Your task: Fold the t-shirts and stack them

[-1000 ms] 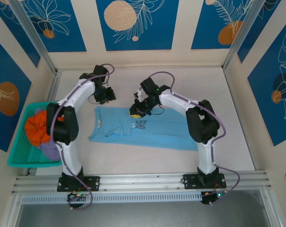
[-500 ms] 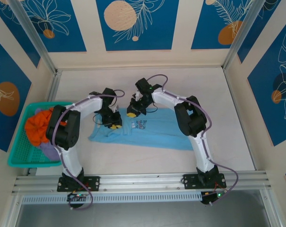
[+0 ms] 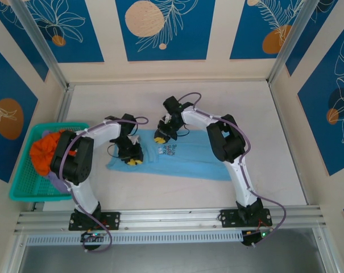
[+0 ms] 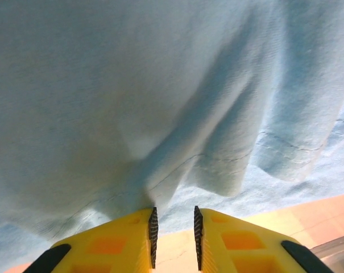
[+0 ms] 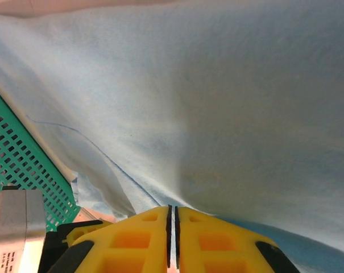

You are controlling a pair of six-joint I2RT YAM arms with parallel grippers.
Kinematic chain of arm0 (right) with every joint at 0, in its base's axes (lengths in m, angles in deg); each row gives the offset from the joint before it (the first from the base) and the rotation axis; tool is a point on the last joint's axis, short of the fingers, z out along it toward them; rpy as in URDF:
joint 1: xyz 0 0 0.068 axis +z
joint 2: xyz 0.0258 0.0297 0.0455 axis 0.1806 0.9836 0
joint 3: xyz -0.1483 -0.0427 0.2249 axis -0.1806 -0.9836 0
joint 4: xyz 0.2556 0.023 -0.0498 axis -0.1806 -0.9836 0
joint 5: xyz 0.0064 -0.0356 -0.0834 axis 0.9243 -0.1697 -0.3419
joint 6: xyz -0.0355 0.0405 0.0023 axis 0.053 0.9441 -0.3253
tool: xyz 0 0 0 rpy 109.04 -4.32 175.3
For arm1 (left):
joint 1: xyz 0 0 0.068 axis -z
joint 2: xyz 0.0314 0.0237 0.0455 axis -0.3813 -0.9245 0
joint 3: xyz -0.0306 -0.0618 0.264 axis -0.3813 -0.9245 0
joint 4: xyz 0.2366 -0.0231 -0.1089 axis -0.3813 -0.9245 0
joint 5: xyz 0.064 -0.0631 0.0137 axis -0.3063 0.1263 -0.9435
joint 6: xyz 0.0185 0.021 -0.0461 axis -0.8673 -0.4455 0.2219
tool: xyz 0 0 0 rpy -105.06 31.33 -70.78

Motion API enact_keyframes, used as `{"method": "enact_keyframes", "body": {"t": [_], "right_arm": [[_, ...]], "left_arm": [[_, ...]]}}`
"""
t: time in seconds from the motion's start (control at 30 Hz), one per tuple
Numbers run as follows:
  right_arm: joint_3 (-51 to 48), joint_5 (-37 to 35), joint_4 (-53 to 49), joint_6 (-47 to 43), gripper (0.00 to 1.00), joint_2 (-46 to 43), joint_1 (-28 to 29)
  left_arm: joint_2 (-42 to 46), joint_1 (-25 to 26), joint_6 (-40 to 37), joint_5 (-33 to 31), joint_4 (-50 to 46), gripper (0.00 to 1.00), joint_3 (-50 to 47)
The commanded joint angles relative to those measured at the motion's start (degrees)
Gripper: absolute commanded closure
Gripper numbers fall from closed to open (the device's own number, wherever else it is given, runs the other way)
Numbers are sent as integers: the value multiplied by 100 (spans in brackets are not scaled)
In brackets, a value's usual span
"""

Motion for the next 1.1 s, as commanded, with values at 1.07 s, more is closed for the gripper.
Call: {"method": "enact_keyframes", "body": {"t": [1.07], "right_arm": [[-4013, -1678, -775, 462, 52, -2876, -1750]], "left_arm": [[-4548, 113, 2429, -2131, -571, 55, 6653]]}}
